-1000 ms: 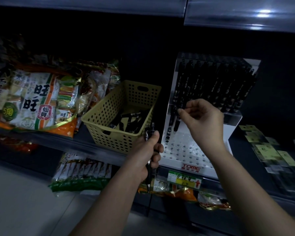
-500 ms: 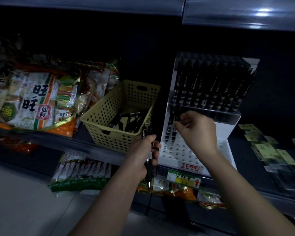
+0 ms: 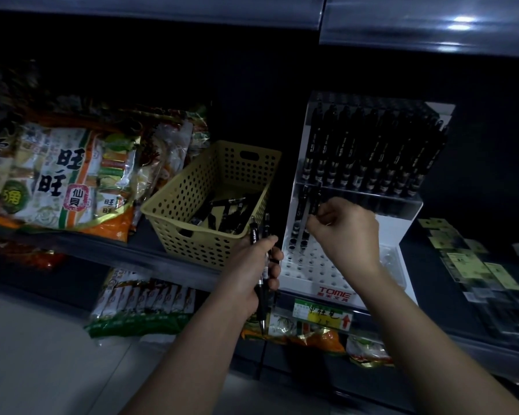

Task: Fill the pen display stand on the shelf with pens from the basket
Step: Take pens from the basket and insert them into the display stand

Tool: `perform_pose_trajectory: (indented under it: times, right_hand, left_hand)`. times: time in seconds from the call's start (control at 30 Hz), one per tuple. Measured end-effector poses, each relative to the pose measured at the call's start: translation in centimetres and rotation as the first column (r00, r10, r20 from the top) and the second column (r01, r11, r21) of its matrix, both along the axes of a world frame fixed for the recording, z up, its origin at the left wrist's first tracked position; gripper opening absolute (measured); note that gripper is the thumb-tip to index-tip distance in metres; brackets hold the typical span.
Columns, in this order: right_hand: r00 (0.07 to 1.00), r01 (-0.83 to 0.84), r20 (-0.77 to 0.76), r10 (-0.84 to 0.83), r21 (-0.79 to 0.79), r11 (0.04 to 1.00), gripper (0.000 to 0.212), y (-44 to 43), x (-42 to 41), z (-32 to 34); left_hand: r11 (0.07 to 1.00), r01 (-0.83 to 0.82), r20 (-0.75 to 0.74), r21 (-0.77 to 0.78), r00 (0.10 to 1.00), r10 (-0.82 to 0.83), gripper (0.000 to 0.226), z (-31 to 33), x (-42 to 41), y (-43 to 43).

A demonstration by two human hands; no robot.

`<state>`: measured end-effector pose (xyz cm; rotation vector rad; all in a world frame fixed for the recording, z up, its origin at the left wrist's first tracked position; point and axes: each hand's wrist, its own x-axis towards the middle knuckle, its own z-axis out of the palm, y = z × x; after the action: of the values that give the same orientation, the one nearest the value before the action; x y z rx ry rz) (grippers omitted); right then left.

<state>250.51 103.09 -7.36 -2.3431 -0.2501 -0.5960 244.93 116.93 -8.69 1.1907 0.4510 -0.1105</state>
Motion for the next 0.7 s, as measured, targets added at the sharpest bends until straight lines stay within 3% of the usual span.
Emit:
perform_pose_trajectory:
  times: [0.33,0.47,0.53,0.6,0.7]
  right_hand:
    - [0.99,-0.028,-0.14,0.017,-0.078,0.997,0.016,-0.1,0.3,-0.2]
    - [0.994,0.016,-0.1,-0.035,-0.18,0.983,0.03,-0.1,-0.4,1.1]
    - [0.988,-0.056,-0.145,0.049,-0.042,0.998,0.041,0.1,-0.7,2.2]
    - [0.934,-0.181,-0.284,0.219,0.153,0.971,0.046,0.3,-1.0,3.0]
    - [0.83,-0.299,-0.383,0.405,0.307,0.904,0.03,0.2,-1.3,3.3]
  left_hand:
    - [0.999,0.04,0.048,0.031,0.998,-0.041,0.014,0.1,-0.5,-0.2]
    - [0.997,0.068,0.091,0.043,0.993,-0.071,0.019,0.2,-0.7,-0.5]
    - [0.996,0.073,0.137,0.045,0.987,-0.079,0.015,0.3,-0.7,-0.7]
    - [0.996,0.075,0.187,0.053,0.979,-0.084,0.009,0.5,-0.7,-1.1]
    - [0.992,0.084,0.242,0.094,0.965,-0.104,0.013,0.7,-0.8,-1.5]
